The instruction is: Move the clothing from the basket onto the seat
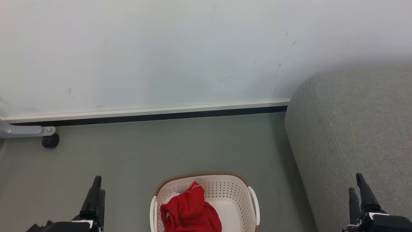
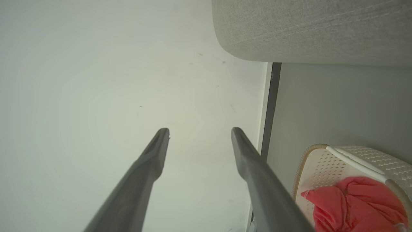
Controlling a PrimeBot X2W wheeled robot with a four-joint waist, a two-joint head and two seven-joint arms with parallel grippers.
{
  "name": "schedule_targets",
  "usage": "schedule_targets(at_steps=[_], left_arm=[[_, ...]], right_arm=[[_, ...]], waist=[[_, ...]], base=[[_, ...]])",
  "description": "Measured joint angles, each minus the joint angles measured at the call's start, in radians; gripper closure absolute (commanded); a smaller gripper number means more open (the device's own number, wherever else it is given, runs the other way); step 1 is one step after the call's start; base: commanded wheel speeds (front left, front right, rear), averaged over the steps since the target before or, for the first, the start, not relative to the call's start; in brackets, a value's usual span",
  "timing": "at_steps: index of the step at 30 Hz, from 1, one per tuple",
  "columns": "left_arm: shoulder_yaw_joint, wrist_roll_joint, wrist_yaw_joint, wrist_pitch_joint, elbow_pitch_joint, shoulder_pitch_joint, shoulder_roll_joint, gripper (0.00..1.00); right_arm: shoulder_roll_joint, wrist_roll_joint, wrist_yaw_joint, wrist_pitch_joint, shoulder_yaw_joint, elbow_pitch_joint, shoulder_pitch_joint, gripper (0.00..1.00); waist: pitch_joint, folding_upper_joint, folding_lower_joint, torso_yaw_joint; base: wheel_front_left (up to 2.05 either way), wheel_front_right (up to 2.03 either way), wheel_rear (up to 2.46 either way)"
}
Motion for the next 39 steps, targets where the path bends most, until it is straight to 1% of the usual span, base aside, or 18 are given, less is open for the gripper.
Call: schedule_targets(at_steps=[8,15,21,27,28,29,30,32,39], left_arm=[[-0.02,0.016,0.0,-0.02,-0.017,-0.006,0.002,0.0],[-0.057,0.114,0.0,-0.06,-0.037,-0.025,0.029,0.0],[-0.093,0.206,0.001,-0.091,-0.051,-0.04,0.054,0.0],[-0.132,0.318,0.022,-0.117,-0.066,-0.052,0.077,0.0],[-0.139,0.332,0.027,-0.121,-0.068,-0.056,0.083,0.0],[-0.139,0.332,0.027,-0.121,-0.068,-0.056,0.083,0.0],[-0.153,0.379,0.035,-0.131,-0.075,-0.064,0.093,0.0],[-0.159,0.394,0.038,-0.133,-0.08,-0.066,0.097,0.0],[-0.213,0.541,0.071,-0.163,-0.105,-0.082,0.133,0.0]], right_arm=[[-0.002,-0.032,0.0,-0.022,0.013,-0.012,-0.002,0.0],[-0.018,-0.105,0.0,-0.061,0.038,-0.023,-0.006,0.0],[-0.04,-0.194,-0.006,-0.086,0.065,-0.038,-0.02,0.0],[-0.074,-0.315,-0.033,-0.113,0.1,-0.056,-0.025,0.0],[-0.079,-0.338,-0.039,-0.119,0.107,-0.061,-0.026,0.0],[-0.079,-0.338,-0.039,-0.119,0.107,-0.061,-0.026,0.0],[-0.09,-0.38,-0.047,-0.126,0.121,-0.071,-0.029,0.0],[-0.095,-0.402,-0.053,-0.13,0.128,-0.074,-0.032,0.0],[-0.129,-0.542,-0.087,-0.154,0.177,-0.101,-0.043,0.0]], waist=[[0.0,0.0,0.0001,0.001],[0.0,0.0,0.0,0.003],[0.001,0.0,0.0,0.004],[0.002,0.0001,0.0,0.006],[0.002,0.0,0.0001,0.006],[0.002,0.0,0.0001,0.006],[0.002,0.0,0.0,0.006],[0.002,0.0,0.0,0.007],[0.003,0.0,0.0,0.01]], base=[[0.0,0.0,0.0],[0.0,0.0,0.0],[0.0,0.0,0.0],[0.0,0.0,0.0],[0.0,0.0,0.0],[0.0,0.0,0.0],[0.0,0.0,0.0],[0.0,0.0,0.0],[0.0,0.0,0.0]])
